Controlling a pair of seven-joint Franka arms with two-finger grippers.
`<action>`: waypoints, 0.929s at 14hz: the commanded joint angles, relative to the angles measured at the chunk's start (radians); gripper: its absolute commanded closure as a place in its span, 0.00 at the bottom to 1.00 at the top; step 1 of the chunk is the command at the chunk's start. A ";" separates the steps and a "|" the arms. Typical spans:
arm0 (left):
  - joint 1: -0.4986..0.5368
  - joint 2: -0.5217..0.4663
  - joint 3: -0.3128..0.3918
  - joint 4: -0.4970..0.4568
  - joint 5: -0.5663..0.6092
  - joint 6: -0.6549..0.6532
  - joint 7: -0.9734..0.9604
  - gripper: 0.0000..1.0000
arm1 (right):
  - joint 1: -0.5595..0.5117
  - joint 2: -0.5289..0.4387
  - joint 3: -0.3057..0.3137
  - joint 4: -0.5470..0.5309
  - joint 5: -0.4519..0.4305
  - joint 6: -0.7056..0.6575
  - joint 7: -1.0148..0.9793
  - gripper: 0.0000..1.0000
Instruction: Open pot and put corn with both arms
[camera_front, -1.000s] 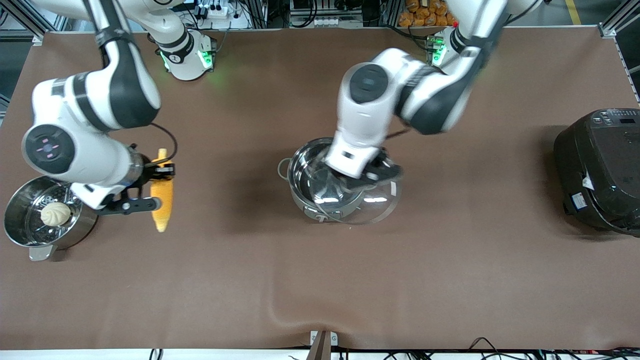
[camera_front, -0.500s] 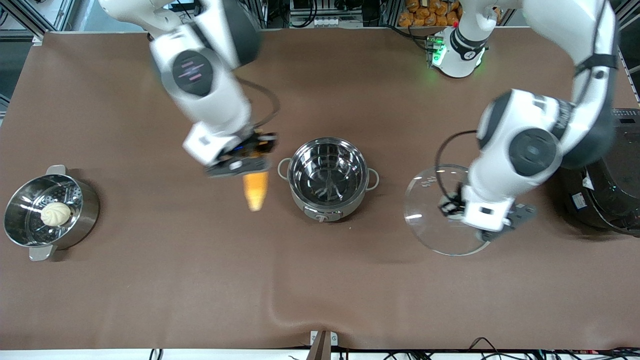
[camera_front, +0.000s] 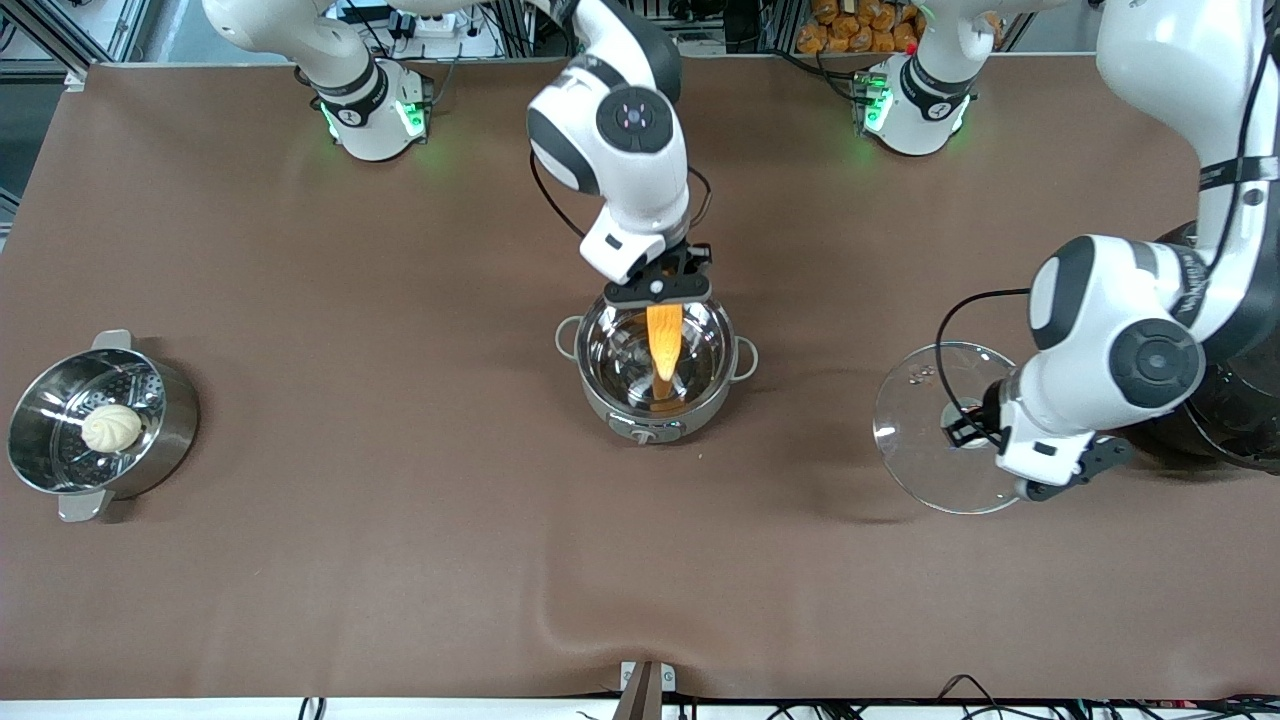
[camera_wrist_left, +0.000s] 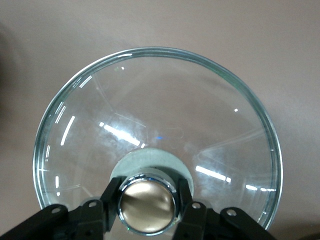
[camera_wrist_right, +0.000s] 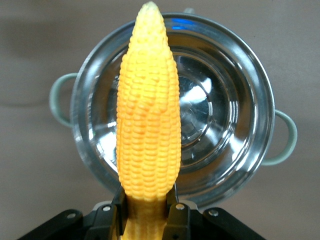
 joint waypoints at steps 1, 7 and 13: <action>0.001 -0.154 -0.003 -0.225 -0.023 0.137 0.009 1.00 | 0.003 0.044 -0.005 0.027 -0.027 0.000 0.012 0.88; -0.001 -0.164 -0.003 -0.385 -0.027 0.325 0.009 1.00 | -0.013 0.079 -0.008 0.027 -0.067 0.043 0.033 0.00; 0.027 -0.093 0.000 -0.462 -0.014 0.536 0.011 1.00 | -0.136 -0.028 -0.007 0.031 -0.053 -0.092 -0.094 0.00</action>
